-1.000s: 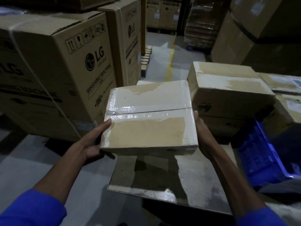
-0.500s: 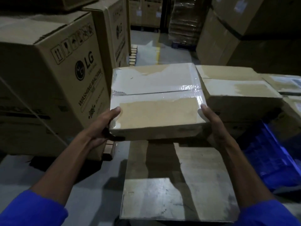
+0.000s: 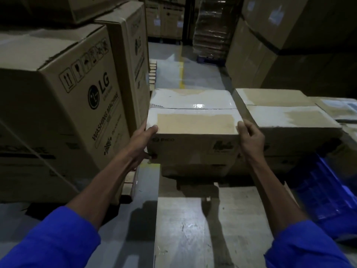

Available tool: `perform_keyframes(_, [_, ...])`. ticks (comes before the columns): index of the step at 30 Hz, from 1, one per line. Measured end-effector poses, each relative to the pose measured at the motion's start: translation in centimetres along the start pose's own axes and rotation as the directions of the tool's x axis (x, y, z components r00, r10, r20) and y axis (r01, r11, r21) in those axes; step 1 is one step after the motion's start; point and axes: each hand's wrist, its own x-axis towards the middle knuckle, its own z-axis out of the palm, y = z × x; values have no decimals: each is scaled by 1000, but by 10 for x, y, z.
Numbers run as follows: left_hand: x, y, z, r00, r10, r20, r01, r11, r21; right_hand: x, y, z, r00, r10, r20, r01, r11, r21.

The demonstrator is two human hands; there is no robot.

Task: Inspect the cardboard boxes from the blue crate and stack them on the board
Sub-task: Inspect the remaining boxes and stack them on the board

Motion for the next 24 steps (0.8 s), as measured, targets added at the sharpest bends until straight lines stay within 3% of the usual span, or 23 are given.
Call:
perform_keyframes(6, [9,3,8,999,24,-24,-23,999,41,13,6,1,1000,0,-29,0,1000,11])
perform_keyframes(13, [15,0,19,993,110,-44,-103,984,147,24,17,-5,997,-61,-36,57,994,-96])
perform_keyframes(17, [14,-12,21,997,62,-37,-56,987,150,22,16,-7,968,-245,-60,224,944,-242])
perform_keyframes(20, [12,-22,19,999,41,-16,-38,989,145,8,19,-8,911,-363,-198,288,900,-326])
perform_keyframes(22, [14,-30,16,1000,26,12,-28,984,179,-7,32,-13,915,-252,-315,176,952,-251])
perform_keyframes(24, [18,-41,14,1000,-12,9,9,960,279,-18,61,-19,951,-55,-306,-11,977,-212])
